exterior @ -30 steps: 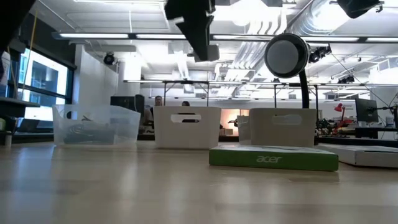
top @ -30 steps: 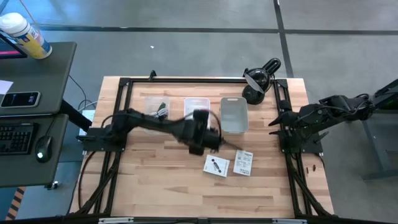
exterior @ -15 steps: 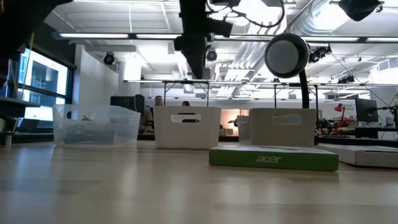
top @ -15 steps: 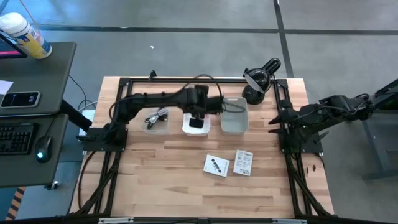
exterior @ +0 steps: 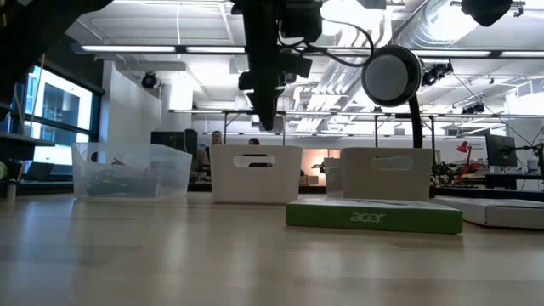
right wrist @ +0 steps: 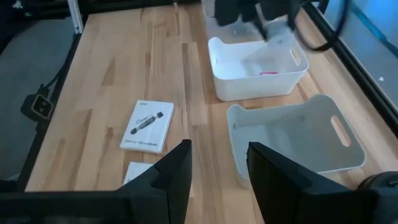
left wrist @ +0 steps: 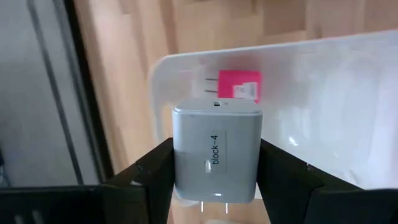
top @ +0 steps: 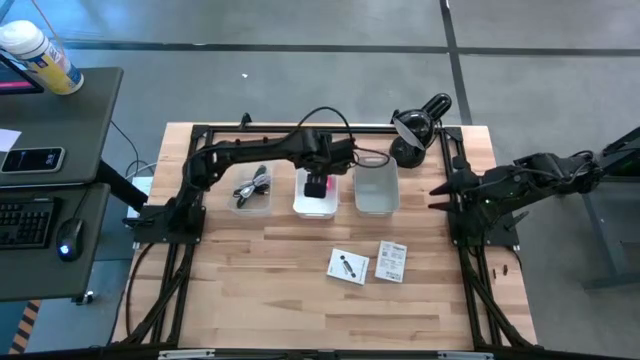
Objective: Pick and place items into bin
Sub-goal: Put the white adapter into the white bin, then put the left card reader into the gray bin
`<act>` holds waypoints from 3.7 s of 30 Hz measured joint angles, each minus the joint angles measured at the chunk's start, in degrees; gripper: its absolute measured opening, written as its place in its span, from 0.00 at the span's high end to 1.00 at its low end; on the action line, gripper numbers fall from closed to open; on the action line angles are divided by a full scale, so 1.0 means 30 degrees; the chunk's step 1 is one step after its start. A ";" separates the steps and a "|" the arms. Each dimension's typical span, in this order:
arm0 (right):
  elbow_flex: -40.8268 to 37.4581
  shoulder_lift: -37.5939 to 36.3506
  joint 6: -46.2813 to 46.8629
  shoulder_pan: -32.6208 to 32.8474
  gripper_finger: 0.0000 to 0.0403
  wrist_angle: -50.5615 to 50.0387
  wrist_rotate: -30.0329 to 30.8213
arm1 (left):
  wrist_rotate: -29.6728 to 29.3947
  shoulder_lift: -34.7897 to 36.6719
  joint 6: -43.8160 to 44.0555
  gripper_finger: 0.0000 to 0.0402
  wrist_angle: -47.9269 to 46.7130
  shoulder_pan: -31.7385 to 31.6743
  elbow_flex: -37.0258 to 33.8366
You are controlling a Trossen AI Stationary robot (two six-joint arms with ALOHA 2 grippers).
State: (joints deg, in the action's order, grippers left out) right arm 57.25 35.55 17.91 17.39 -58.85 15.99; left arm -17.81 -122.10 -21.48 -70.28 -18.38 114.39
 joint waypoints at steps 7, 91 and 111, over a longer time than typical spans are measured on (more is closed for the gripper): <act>0.0000 0.0000 -0.0032 0.0001 0.64 0.0000 0.0117 | 0.0300 -0.0015 0.0138 0.55 0.1663 0.0003 -0.1783; 0.0000 0.0000 0.0062 -0.0001 0.64 0.0007 0.0172 | 0.2806 0.0007 -0.0769 0.48 0.0268 0.0266 0.0164; -0.0884 0.0295 0.2196 0.0007 0.64 -0.2169 -0.2538 | 0.2099 0.0066 -0.3271 0.57 0.2627 0.7403 0.5143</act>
State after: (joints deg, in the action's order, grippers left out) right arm 54.60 36.44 24.50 17.41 -65.36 8.38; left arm -11.51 -121.91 -31.29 -62.40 3.83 129.82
